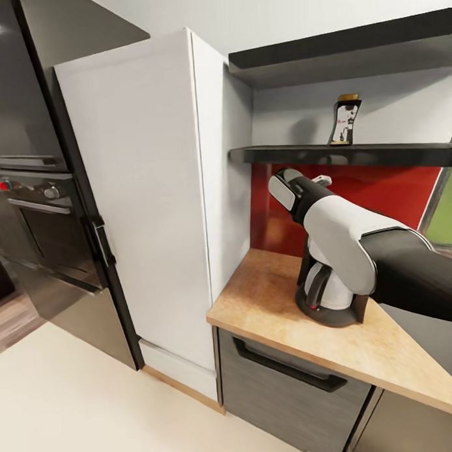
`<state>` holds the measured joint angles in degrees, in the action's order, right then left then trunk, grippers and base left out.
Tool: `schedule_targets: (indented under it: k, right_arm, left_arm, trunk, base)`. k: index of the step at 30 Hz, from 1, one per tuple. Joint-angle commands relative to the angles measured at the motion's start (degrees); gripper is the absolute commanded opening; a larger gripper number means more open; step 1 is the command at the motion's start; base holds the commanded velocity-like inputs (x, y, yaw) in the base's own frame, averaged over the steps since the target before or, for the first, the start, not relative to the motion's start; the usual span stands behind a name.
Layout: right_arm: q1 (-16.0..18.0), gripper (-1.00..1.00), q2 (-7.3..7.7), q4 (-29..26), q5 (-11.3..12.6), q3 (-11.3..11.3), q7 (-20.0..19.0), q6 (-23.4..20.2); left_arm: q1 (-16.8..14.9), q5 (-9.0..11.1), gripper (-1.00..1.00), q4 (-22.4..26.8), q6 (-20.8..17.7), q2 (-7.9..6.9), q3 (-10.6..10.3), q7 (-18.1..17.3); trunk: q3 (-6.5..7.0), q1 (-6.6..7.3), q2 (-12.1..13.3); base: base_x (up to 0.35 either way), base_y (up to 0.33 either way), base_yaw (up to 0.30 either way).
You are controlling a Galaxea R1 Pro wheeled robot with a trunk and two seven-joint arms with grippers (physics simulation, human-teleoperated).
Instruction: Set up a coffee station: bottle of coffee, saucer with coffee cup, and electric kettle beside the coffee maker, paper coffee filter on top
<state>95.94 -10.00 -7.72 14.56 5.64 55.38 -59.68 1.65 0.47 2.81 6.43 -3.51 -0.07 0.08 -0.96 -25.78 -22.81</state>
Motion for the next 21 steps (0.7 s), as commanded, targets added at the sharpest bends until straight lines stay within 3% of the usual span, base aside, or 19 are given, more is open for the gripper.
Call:
schedule_targets:
  k: [1, 8, 21]
  right_arm:
    - [0.04, 1.00, 0.00, -0.04, 0.55, 0.38, 0.30, -0.32]
    - [0.04, 1.00, 0.00, -0.10, 0.60, 0.48, 0.27, -0.32]
    - [0.04, 1.00, 0.00, -0.10, 0.64, 0.51, 0.25, -0.32]
  left_arm:
    - [0.02, 0.05, 1.00, 0.10, 0.08, 0.00, -0.02, 0.01]
    - [0.02, 0.06, 1.00, 0.10, 0.11, -0.01, -0.02, 0.01]
    - [0.02, 0.06, 1.00, 0.10, 0.12, -0.09, -0.02, 0.01]
  trunk:
    - [-0.10, 0.00, -0.11]
    - [-0.10, 0.00, -0.11]
    - [-0.10, 0.00, -0.11]
  base:
    - [-0.325, 0.000, 0.000]
    - [-0.215, 0.000, 0.000]
    - [-0.108, 0.000, 0.000]
